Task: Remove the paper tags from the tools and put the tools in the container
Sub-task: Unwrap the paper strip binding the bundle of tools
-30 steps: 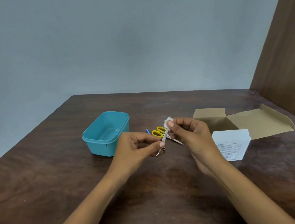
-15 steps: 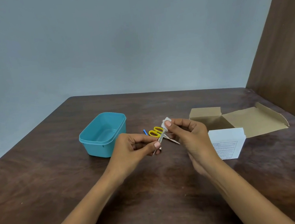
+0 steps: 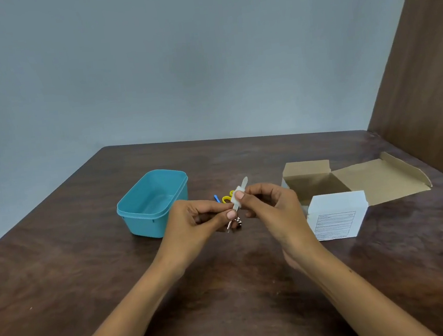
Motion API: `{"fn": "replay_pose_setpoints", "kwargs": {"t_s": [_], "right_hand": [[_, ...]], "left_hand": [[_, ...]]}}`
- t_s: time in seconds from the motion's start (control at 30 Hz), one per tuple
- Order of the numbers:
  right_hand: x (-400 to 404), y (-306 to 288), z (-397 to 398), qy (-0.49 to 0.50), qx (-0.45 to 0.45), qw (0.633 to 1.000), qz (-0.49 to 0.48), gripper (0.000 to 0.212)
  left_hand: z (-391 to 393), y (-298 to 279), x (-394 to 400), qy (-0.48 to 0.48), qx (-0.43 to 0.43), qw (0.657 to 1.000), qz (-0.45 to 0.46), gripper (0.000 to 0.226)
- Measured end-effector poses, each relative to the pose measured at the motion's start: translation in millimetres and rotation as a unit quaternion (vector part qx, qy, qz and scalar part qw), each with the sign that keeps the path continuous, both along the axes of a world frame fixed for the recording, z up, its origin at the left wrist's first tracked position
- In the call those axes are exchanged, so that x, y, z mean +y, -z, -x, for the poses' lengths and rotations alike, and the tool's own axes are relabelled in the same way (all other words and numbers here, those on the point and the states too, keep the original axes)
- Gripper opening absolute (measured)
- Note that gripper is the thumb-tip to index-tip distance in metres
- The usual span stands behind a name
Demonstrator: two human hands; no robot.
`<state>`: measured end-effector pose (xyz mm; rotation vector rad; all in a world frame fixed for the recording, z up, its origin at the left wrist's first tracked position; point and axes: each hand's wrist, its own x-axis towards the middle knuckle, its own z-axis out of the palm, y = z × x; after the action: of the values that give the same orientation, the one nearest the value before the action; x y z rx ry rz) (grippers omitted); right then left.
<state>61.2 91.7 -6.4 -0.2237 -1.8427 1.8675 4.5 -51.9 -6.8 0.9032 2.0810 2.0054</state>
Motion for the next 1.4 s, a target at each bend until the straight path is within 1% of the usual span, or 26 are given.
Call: {"fn": "replay_pose_setpoints", "kwargs": {"t_s": [0.1, 0.2, 0.27, 0.37, 0.43, 0.5, 0.53, 0.57, 0.6, 0.63, 0.7, 0.73, 0.8, 0.9, 1.0, 1.1, 1.17, 1.27, 1.4], "right_hand": [[1.8, -5.7, 0.8, 0.019, 0.038, 0.998, 0.054, 0.006], [0.8, -6.0, -0.3, 0.020, 0.052, 0.996, 0.076, 0.008], [-1.4, -3.6, -0.3, 0.020, 0.047, 0.997, 0.060, 0.008], [-4.8, 2.2, 1.1, 0.003, 0.021, 1.000, 0.013, 0.009], [-4.8, 4.2, 2.2, -0.007, 0.007, 1.000, -0.004, 0.012], [-3.9, 4.1, 3.0, -0.019, 0.005, 1.000, -0.015, 0.010], [-3.2, 3.6, 3.2, -0.016, 0.008, 0.999, -0.036, 0.007], [-1.8, 3.7, 3.5, -0.001, 0.013, 0.997, -0.079, 0.005], [0.0, 4.4, 3.6, 0.021, 0.019, 0.989, -0.144, 0.006], [1.4, 5.3, 3.7, 0.043, 0.028, 0.974, -0.221, 0.006], [1.4, 6.5, 3.6, 0.061, 0.049, 0.927, -0.368, 0.007], [0.8, 7.7, 3.4, 0.059, 0.057, 0.904, -0.419, 0.006], [0.6, 9.6, 3.8, 0.050, 0.065, 0.879, -0.469, 0.006], [2.3, 9.7, 3.8, 0.034, 0.067, 0.872, -0.484, 0.006], [1.4, 5.9, 2.2, 0.006, 0.088, 0.889, -0.450, 0.004], [1.1, 1.2, 0.7, -0.018, 0.098, 0.910, -0.403, 0.003], [2.7, -0.2, 0.7, -0.025, 0.079, 0.914, -0.398, 0.005], [6.6, 1.0, 1.7, -0.019, 0.042, 0.909, -0.414, 0.003], [11.7, 4.4, 0.7, -0.012, 0.015, 0.894, -0.447, 0.013]], "left_hand": [[0.1, 0.5, 0.9, 0.022, -0.016, 1.000, -0.004, 0.017], [1.7, 0.6, 1.3, 0.018, -0.015, 1.000, -0.007, 0.018], [1.3, -0.6, 1.4, 0.009, -0.015, 1.000, -0.019, 0.018], [0.0, -2.8, 0.6, -0.008, -0.007, 0.999, -0.032, 0.016], [-0.7, -3.8, -0.1, -0.014, -0.001, 0.999, -0.033, 0.016], [-1.0, -3.8, -0.8, -0.015, 0.001, 1.000, -0.024, 0.018], [-1.5, -3.8, -1.0, -0.014, 0.003, 1.000, -0.014, 0.019], [-1.7, -3.7, -1.1, -0.015, 0.011, 1.000, -0.001, 0.021], [-1.5, -3.9, -1.2, -0.023, 0.026, 0.999, 0.012, 0.022], [-1.1, -4.6, -1.3, -0.035, 0.045, 0.998, 0.020, 0.023], [0.0, -6.6, -2.2, -0.057, 0.071, 0.996, 0.008, 0.024], [0.3, -7.5, -2.8, -0.062, 0.080, 0.995, 0.000, 0.024], [1.0, -8.0, -4.0, -0.065, 0.106, 0.992, 0.009, 0.022], [1.9, -6.7, -5.0, -0.068, 0.139, 0.987, 0.030, 0.013], [4.3, -8.1, -6.2, -0.062, 0.135, 0.989, 0.018, 0.011], [4.1, -10.8, -6.8, -0.056, 0.097, 0.994, -0.018, 0.011], [3.1, -11.0, -6.1, -0.051, 0.058, 0.996, -0.043, 0.011], [3.0, -10.8, -5.1, -0.058, 0.014, 0.996, -0.073, 0.012], [3.8, -13.9, -7.0, -0.072, -0.022, 0.989, -0.125, 0.015]]}}
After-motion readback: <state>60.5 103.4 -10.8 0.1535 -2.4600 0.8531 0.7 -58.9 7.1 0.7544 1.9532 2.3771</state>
